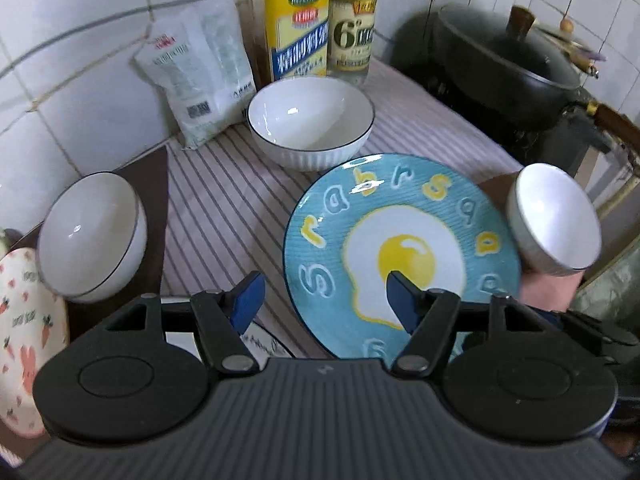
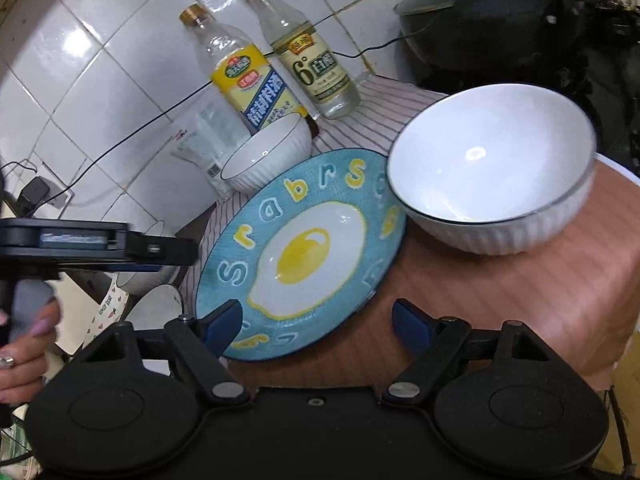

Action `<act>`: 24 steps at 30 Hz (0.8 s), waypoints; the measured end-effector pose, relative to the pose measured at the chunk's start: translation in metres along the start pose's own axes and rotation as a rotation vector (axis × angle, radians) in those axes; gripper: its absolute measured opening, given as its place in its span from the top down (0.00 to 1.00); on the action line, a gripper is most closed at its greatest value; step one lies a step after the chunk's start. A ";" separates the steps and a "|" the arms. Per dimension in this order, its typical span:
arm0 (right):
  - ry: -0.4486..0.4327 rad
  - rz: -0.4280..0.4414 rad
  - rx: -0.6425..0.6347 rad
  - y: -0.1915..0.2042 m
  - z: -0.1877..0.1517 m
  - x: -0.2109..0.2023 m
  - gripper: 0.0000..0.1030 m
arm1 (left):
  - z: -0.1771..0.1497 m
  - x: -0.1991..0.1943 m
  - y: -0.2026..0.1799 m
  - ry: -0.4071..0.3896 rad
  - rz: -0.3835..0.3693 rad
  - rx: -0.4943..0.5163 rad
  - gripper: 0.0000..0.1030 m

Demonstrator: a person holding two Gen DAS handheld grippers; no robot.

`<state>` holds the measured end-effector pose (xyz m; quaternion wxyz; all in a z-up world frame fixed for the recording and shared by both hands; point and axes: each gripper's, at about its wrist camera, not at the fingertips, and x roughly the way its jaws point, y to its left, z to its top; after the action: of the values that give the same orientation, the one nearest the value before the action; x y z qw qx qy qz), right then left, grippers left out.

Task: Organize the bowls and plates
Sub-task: 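Close both grippers on opposite rims of the blue fried-egg plate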

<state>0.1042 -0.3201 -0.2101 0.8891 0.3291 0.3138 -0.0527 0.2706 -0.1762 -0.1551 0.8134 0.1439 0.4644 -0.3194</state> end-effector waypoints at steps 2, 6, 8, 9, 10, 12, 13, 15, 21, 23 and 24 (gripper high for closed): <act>-0.001 -0.013 -0.008 0.003 0.001 0.007 0.17 | 0.005 0.014 0.007 0.030 -0.005 -0.008 0.36; -0.013 -0.025 0.049 0.005 0.008 0.015 0.18 | 0.012 0.034 0.016 0.066 -0.021 -0.017 0.36; -0.018 -0.040 0.062 0.006 0.009 0.018 0.18 | 0.014 0.043 0.018 0.081 -0.025 -0.021 0.37; -0.024 -0.043 0.070 0.006 0.009 0.018 0.18 | 0.015 0.046 0.018 0.084 -0.027 -0.025 0.39; -0.031 -0.043 0.077 0.006 0.008 0.018 0.20 | 0.015 0.048 0.019 0.087 -0.028 -0.026 0.41; -0.046 -0.047 0.103 0.002 0.006 0.016 0.26 | 0.017 0.054 0.021 0.109 -0.048 -0.031 0.49; -0.048 -0.048 0.107 0.001 0.007 0.016 0.29 | 0.017 0.058 0.023 0.128 -0.055 -0.045 0.58; -0.042 -0.050 0.116 -0.003 0.008 0.015 0.35 | 0.015 0.064 0.027 0.151 -0.063 -0.075 0.70; -0.044 -0.081 0.178 -0.016 0.007 0.011 0.67 | 0.013 0.063 0.034 0.136 -0.100 -0.128 0.75; -0.041 -0.088 0.163 -0.018 0.006 0.011 0.72 | 0.012 0.063 0.035 0.132 -0.109 -0.127 0.75; -0.038 -0.089 0.160 -0.019 0.006 0.011 0.76 | 0.012 0.063 0.037 0.131 -0.114 -0.135 0.75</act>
<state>0.1107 -0.3373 -0.2236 0.8625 0.3836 0.3060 -0.1234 0.3257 -0.1792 -0.2042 0.7698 0.0827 0.5443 -0.3229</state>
